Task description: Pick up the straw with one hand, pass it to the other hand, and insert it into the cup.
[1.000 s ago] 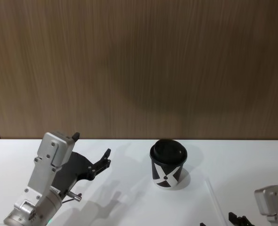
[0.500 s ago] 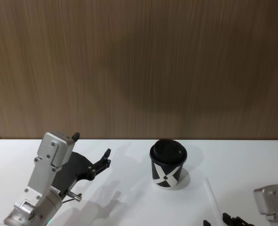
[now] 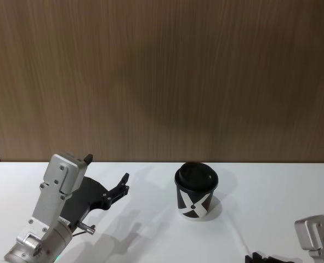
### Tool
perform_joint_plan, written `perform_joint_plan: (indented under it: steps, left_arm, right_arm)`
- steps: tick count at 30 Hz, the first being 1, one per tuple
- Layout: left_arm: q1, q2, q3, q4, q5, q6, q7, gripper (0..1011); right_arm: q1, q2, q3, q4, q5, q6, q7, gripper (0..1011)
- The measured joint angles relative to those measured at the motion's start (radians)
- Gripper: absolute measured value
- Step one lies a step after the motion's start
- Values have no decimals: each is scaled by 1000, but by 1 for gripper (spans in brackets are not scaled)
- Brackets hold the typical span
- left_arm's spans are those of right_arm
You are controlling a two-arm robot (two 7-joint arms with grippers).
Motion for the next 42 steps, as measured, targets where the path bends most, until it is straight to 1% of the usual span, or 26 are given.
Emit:
perform_joint_plan:
  steps: [2,3,4,7,14,20,27,29,34,37,42]
  left_arm:
    - [0,0,0,0,0,0,0,1003]
    - [0,0,0,0,0,0,0,1003]
    - [0,0,0,0,0,0,0,1003]
    - [0,0,0,0,0,0,0,1003]
    - [0,0,0,0,0,0,0,1003]
    - [0,0,0,0,0,0,0,1003]
    - [0,0,0,0,0,0,0,1003]
    - [0,0,0,0,0,0,0,1003]
    - [0,0,0,0,0,0,0,1002]
    - [0,0,0,0,0,0,0,1004]
    - [0,0,0,0,0,0,0,1002]
  right_arm:
    - [0,0,0,0,0,0,0,119]
    - [0,0,0,0,0,0,0,119]
    - [0,0,0,0,0,1,0,91]
    - [1,0,0,0,0,1,0,50]
    - [1,0,1,0,0,-1,-1,11]
    - [-5,-8,13,0,-9,-24,-24,0]
    - [-14,-16,37,-4,-40,-79,-66,0]
    - [-18,-18,51,-5,-55,-108,-83,0]
    - [-21,-18,69,-5,-74,-150,-104,0]
    - [-23,-16,88,-5,-93,-194,-119,0]
    - [-23,-10,109,-5,-108,-253,-126,0]
